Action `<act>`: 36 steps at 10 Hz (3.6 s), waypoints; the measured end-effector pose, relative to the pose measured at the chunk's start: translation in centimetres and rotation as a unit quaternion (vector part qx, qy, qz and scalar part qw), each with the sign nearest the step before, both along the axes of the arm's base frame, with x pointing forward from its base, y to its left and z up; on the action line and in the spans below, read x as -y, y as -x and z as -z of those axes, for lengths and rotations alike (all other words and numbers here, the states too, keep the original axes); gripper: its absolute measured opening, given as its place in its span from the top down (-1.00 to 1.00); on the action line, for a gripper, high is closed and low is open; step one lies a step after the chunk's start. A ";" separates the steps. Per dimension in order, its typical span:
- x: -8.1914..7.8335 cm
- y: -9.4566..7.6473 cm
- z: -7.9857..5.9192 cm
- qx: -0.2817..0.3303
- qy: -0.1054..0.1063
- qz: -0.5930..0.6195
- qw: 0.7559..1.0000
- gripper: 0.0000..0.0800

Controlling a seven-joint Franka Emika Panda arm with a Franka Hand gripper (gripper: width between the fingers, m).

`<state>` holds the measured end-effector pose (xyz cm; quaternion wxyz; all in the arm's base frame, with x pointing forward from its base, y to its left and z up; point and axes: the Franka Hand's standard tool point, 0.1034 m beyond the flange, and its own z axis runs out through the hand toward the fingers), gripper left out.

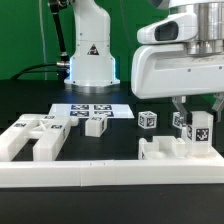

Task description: Assemble chair

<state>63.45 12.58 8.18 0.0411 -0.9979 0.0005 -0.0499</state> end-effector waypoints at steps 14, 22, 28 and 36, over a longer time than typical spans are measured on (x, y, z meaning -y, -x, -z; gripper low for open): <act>0.3 0.0 0.1 -0.044 -0.064 0.573 0.816 0.27; -0.5 0.0 0.0 -0.011 -0.026 0.218 0.976 -0.62; -0.4 -0.3 -0.2 0.011 0.023 -0.028 0.999 -0.62; -0.3 -0.3 -0.1 0.009 0.014 0.038 0.999 0.28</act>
Offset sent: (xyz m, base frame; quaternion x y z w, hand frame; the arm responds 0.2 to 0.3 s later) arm -0.0082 -0.0003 -0.0067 -0.0036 0.0071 0.2583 0.9660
